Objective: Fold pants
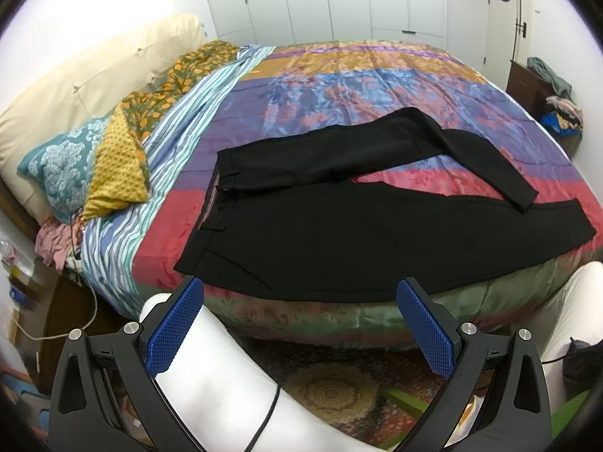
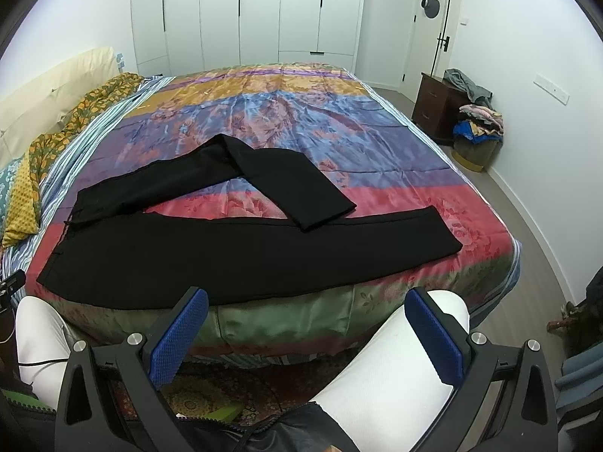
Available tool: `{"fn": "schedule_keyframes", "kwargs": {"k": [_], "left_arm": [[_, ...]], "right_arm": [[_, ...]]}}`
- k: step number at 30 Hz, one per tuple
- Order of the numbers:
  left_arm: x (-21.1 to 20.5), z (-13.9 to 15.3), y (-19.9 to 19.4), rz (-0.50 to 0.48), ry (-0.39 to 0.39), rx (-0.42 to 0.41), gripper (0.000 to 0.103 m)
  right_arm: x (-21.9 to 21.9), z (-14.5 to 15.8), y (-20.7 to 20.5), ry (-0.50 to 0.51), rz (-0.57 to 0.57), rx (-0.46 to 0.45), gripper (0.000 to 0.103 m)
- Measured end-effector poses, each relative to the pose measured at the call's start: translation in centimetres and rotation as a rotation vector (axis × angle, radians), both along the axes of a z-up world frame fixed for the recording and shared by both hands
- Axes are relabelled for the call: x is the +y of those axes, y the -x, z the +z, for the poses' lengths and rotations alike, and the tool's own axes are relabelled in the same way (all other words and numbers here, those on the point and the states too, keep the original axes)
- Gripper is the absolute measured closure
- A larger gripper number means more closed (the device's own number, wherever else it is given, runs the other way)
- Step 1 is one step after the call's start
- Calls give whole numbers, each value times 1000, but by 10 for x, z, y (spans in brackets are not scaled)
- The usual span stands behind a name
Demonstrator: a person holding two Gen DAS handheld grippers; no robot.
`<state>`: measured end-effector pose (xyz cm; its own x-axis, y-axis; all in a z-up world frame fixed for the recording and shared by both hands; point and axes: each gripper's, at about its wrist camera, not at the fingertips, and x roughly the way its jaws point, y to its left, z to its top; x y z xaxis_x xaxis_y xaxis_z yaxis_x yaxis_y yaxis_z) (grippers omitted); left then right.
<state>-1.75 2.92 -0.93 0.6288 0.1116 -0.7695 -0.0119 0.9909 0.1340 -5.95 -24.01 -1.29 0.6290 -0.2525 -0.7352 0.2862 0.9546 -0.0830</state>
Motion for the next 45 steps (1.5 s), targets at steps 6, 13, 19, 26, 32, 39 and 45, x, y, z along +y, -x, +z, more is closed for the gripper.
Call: {"fn": "schedule_keyframes", "kwargs": {"k": [6, 13, 19, 26, 32, 39, 45], "left_arm": [[0, 0, 0, -2, 0, -1, 1], [-1, 0, 0, 1, 0, -2, 1], [-2, -1, 1, -1, 0, -2, 1], [-3, -1, 1, -5, 0, 1, 1], [-6, 0, 1, -11, -7, 3, 1], [-1, -1, 2, -8, -3, 0, 1], [-2, -1, 3, -8, -3, 0, 1]], "right_arm": [[0, -1, 0, 0, -4, -1, 0], [1, 0, 2, 1, 0, -2, 0], [2, 0, 3, -1, 1, -1, 0], [2, 0, 4, -1, 5, 0, 0], [3, 0, 4, -8, 10, 3, 0], [8, -1, 2, -8, 34, 9, 0], [9, -2, 0, -14, 42, 15, 0]]}}
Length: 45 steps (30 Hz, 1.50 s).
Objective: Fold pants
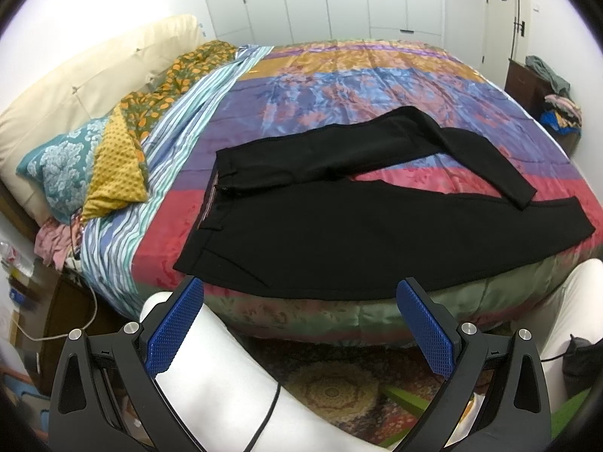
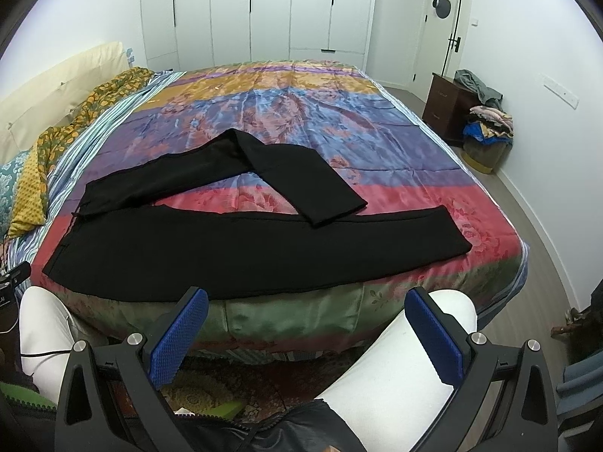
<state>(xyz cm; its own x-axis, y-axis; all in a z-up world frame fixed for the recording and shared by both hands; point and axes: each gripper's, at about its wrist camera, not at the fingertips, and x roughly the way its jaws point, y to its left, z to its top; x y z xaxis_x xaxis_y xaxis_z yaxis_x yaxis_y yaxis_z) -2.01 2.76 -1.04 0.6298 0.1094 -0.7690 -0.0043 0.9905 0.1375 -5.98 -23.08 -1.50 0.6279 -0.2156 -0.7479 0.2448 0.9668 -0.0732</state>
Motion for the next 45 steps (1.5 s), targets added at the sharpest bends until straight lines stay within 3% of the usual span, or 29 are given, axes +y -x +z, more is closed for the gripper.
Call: {"fn": "schedule_keyframes", "kwargs": {"k": [45], "left_arm": [[3, -10, -2, -5, 2, 11, 1]], "right_arm": [[4, -14, -10, -11, 59, 46, 0]]}}
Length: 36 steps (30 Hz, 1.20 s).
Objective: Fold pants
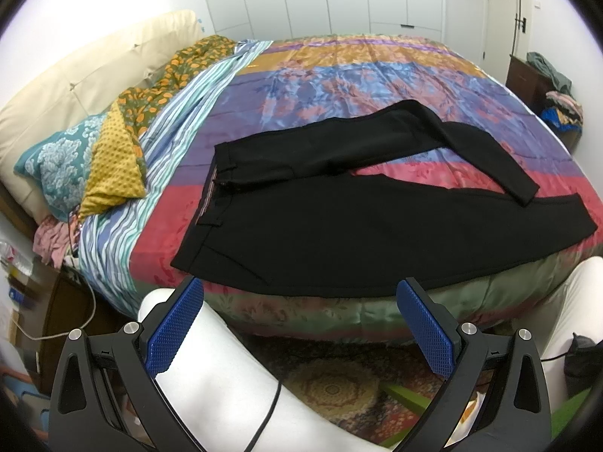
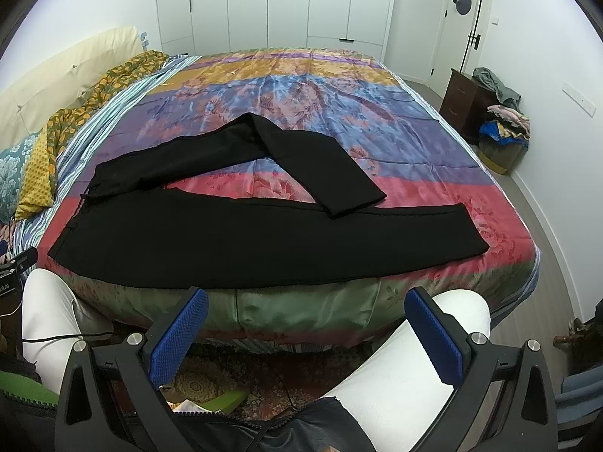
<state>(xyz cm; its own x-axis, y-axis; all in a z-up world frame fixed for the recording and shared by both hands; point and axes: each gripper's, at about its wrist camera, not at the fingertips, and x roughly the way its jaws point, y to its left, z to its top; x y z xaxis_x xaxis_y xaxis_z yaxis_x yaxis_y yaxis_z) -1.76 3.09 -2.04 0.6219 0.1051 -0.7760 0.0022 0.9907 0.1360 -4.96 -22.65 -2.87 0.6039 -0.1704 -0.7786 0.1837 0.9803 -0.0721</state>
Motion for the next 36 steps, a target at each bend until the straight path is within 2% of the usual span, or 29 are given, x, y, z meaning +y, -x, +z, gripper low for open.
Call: {"fn": "schedule_keyframes", "kwargs": {"k": [9, 12, 15, 17, 19, 20, 21, 23, 26, 28, 30, 31, 32, 33, 34, 36], "left_arm": [[2, -4, -2, -23, -26, -27, 1], [-1, -2, -13, -34, -53, -72, 1], [-9, 9, -21, -54, -27, -107, 1], [-19, 15, -23, -74, -7, -120, 1], [-31, 16, -22, -107, -2, -117, 1], [-37, 14, -22, -129, -14, -111, 1], [-43, 12, -21, -148, -32, -106, 1], [-54, 9, -20, -169, -81, -99, 1], [-55, 6, -24, -162, -111, -76, 1], [-51, 3, -31, -143, -104, -51, 1], [-46, -3, -38, -121, -93, -19, 1], [-45, -7, -43, -114, -87, -2, 1], [-43, -11, -47, -108, -82, 15, 1], [-42, -14, -50, -104, -78, 29, 1], [-43, -18, -53, -103, -75, 42, 1], [-46, -26, -60, -111, -73, 66, 1]], "right_arm": [[2, -2, -3, -1, 48, -21, 0], [-8, 4, -16, 20, 91, -123, 0], [-32, 2, -40, 33, 114, -215, 0], [-46, -23, -74, 118, 152, -193, 0], [-53, -54, -108, 196, 183, -102, 0], [-59, -81, -134, 217, 213, -26, 3], [-61, -94, -147, 214, 227, 9, 14], [-68, -130, -180, 200, 258, 82, 27], [-75, -172, -221, 265, 272, 132, 29], [-86, -187, -238, 293, 246, 131, 30], [-101, -191, -250, 270, 214, 124, 33], [-107, -190, -254, 247, 206, 136, 41], [-113, -186, -257, 226, 217, 147, 70], [-115, -176, -258, 248, 226, 146, 96], [-116, -166, -259, 271, 226, 133, 96], [-126, -129, -262, 255, 228, 81, 97]]}}
